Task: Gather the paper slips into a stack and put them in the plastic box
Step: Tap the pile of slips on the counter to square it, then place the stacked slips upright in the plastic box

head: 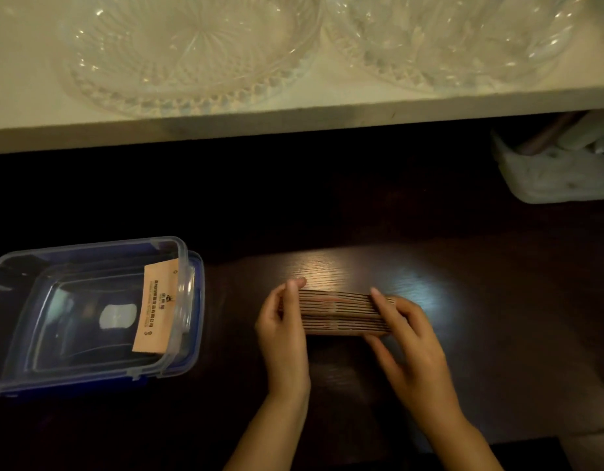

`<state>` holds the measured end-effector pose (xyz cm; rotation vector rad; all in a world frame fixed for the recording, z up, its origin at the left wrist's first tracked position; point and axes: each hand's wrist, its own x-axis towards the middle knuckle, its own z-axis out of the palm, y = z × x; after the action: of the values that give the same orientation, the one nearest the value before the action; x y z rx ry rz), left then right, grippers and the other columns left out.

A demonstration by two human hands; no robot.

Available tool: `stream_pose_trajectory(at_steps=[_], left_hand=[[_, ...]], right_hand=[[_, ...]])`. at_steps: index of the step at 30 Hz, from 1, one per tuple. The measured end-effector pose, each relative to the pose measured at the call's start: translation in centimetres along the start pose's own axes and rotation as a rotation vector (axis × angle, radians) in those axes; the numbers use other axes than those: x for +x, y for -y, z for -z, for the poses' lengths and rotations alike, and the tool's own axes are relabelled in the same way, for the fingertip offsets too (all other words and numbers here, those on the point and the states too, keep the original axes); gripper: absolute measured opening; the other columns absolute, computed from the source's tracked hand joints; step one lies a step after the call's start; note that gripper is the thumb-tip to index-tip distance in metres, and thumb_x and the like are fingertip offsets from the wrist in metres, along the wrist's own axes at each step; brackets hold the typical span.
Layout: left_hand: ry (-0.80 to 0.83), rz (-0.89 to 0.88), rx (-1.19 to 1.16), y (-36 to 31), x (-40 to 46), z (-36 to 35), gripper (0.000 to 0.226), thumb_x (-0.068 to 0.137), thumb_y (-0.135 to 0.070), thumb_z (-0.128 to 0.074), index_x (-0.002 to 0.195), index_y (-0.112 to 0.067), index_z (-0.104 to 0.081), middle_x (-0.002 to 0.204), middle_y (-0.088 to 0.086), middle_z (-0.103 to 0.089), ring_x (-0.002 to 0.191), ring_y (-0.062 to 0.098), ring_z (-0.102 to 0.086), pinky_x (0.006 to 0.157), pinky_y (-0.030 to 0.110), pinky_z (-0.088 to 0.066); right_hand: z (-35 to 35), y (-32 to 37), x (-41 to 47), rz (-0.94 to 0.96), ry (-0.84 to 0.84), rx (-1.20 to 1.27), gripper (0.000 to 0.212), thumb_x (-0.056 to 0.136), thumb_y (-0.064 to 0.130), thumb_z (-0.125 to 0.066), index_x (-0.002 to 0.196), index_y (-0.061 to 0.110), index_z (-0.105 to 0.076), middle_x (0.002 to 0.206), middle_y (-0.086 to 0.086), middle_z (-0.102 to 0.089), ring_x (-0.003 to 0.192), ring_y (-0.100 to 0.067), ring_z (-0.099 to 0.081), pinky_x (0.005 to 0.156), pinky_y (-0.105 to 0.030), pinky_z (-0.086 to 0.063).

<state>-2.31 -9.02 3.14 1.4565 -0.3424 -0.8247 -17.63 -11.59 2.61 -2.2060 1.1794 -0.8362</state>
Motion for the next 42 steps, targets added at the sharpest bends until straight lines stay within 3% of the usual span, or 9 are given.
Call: stream_pose_trajectory(at_steps=[4,8,16,21,24,29,34,39,42], left_hand=[[-0.01,0.055,0.05,2.7,-1.2,-0.8,0.019,0.088,-0.02,-0.054,0.099,-0.03,-0.066,0.108,-0.001,-0.07,0.101,0.006,-0.063,0.085,0.015,-0.048],[0.061,0.071,0.036,3.4,-1.3,-0.5,0.023,0.09,-0.024,-0.051,0.106,-0.037,-0.062,0.12,-0.01,-0.062,0.115,0.001,-0.054,0.101,0.027,-0.039],[0.328,0.047,0.017,4.1,-1.5,0.3,0.038,0.083,-0.047,-0.039,0.12,-0.044,-0.046,0.137,-0.019,-0.043,0.126,-0.008,-0.038,0.106,0.023,-0.028],[0.589,-0.014,0.247,4.0,-0.3,2.5,0.078,0.07,-0.011,-0.061,0.132,-0.043,-0.026,0.141,-0.022,-0.033,0.13,-0.009,-0.031,0.106,0.014,-0.027],[0.624,-0.128,0.511,4.0,1.7,4.0,0.08,0.074,0.001,-0.068,0.125,-0.051,-0.034,0.128,-0.026,-0.045,0.12,-0.016,-0.04,0.096,0.003,-0.03],[0.586,-0.14,0.554,3.3,2.9,4.3,0.068,0.065,0.0,-0.077,0.105,-0.05,-0.052,0.107,-0.026,-0.06,0.101,-0.017,-0.055,0.086,0.004,-0.04],[0.626,-0.086,0.504,1.6,3.1,4.4,0.059,0.065,0.0,-0.077,0.103,-0.041,-0.057,0.107,-0.016,-0.063,0.099,-0.015,-0.057,0.081,0.003,-0.043],[0.419,0.225,-0.064,0.7,0.7,3.3,0.052,0.064,-0.006,-0.074,0.111,-0.022,-0.058,0.097,-0.003,-0.073,0.092,0.01,-0.067,0.069,0.024,-0.056],[0.331,0.32,-0.09,1.1,-1.3,2.4,0.047,0.06,-0.014,-0.073,0.104,-0.021,-0.058,0.09,-0.001,-0.075,0.089,0.014,-0.07,0.063,0.028,-0.057]], right_hand=[[-1.1,-1.2,-2.4,-0.177,0.022,-0.006,0.074,0.076,0.002,-0.07,0.136,0.023,-0.033,0.124,-0.004,-0.054,0.115,0.0,-0.043,0.098,0.0,-0.025],[-2.2,-1.5,-3.3,-0.195,-0.046,-0.009,0.071,0.077,-0.001,-0.068,0.137,0.017,-0.035,0.135,0.0,-0.046,0.127,-0.003,-0.036,0.104,-0.005,-0.022],[-1.7,-1.8,-2.7,-0.194,-0.05,-0.132,0.076,0.07,0.002,-0.076,0.134,0.016,-0.039,0.124,-0.013,-0.061,0.114,-0.012,-0.045,0.093,-0.013,-0.03],[-1.6,-2.2,-2.6,-0.181,-0.04,-0.157,0.078,0.069,0.004,-0.078,0.135,0.016,-0.038,0.121,-0.013,-0.063,0.111,-0.018,-0.055,0.093,-0.018,-0.035],[-1.3,-2.6,-2.4,-0.149,-0.033,-0.181,0.073,0.067,0.006,-0.079,0.131,0.015,-0.044,0.118,-0.012,-0.066,0.105,-0.019,-0.062,0.092,-0.018,-0.035],[-0.2,-3.4,-1.8,-0.149,0.015,-0.103,0.058,0.068,0.011,-0.079,0.121,0.016,-0.056,0.107,-0.006,-0.069,0.091,-0.013,-0.065,0.083,-0.019,-0.044],[1.4,-3.7,-0.2,-0.298,0.204,0.176,0.045,0.069,0.013,-0.077,0.106,0.029,-0.055,0.101,0.016,-0.063,0.092,0.0,-0.06,0.079,-0.011,-0.047],[0.0,-1.5,-0.4,-0.668,0.275,0.772,0.029,0.074,0.009,-0.073,0.098,0.018,-0.058,0.086,0.0,-0.074,0.08,-0.013,-0.071,0.06,-0.017,-0.054],[-0.8,0.1,-0.9,-0.816,0.182,0.958,0.027,0.077,0.009,-0.069,0.101,0.008,-0.059,0.085,-0.003,-0.076,0.079,-0.017,-0.071,0.058,-0.019,-0.055]])
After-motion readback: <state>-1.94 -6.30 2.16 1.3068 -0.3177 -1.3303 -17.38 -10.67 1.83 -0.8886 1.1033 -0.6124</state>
